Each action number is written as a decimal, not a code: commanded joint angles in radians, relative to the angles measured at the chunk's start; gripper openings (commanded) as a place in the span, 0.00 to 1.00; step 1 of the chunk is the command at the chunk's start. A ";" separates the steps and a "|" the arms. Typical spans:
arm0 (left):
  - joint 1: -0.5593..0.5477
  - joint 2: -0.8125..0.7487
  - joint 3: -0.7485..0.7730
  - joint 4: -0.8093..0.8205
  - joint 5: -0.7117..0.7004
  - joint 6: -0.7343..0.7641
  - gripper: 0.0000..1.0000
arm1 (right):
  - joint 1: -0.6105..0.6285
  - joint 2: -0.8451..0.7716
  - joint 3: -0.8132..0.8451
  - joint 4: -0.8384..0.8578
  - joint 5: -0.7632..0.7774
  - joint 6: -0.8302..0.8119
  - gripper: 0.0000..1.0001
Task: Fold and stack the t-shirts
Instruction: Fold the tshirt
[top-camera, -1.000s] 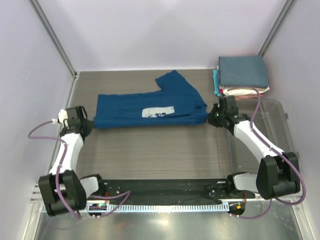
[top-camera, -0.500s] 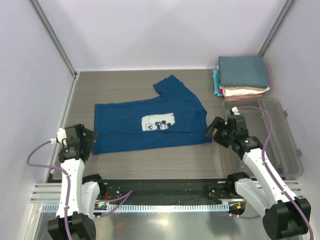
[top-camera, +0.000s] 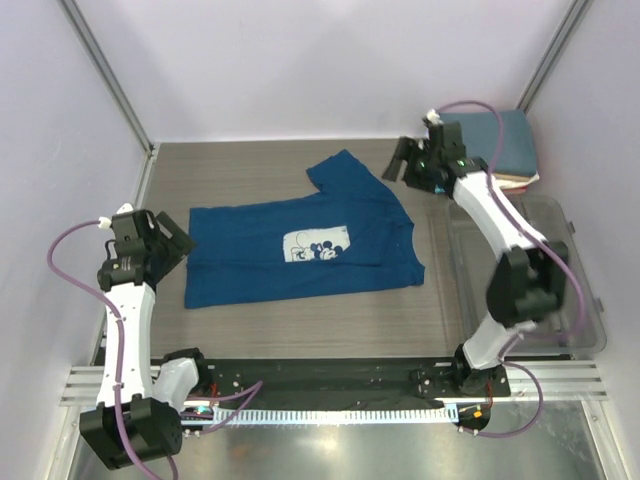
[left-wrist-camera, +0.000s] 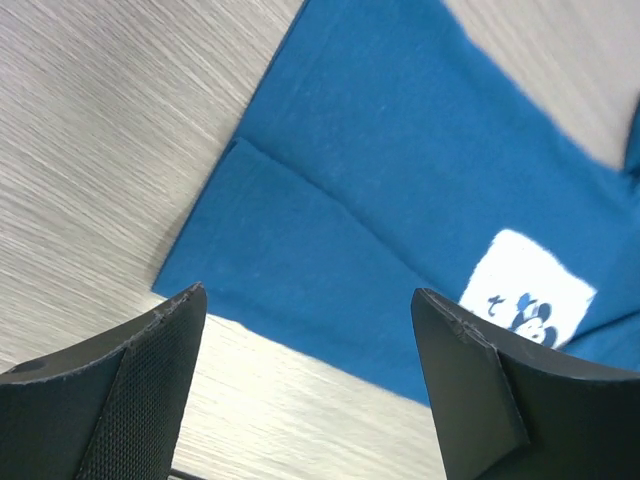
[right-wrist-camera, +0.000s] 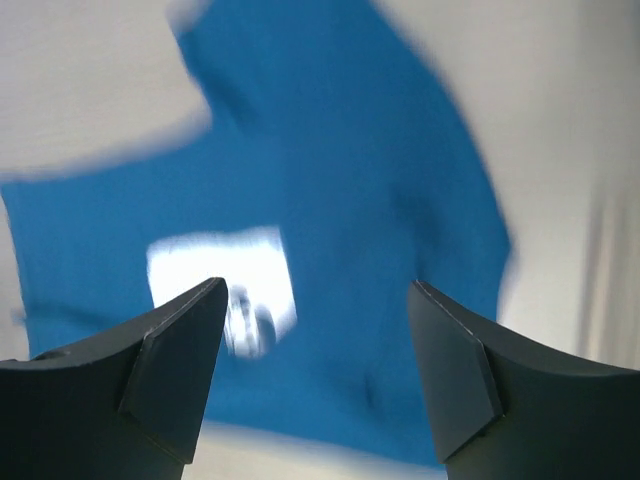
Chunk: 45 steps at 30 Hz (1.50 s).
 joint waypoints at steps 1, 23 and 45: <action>-0.009 -0.016 -0.023 -0.003 0.030 0.084 0.83 | 0.012 0.237 0.299 0.039 -0.007 -0.113 0.79; -0.117 0.025 -0.056 0.018 0.030 0.080 0.77 | 0.074 1.230 1.226 0.432 0.017 -0.126 0.82; -0.121 0.031 -0.049 0.010 0.026 0.084 0.76 | 0.138 1.267 1.235 0.355 -0.021 -0.107 0.35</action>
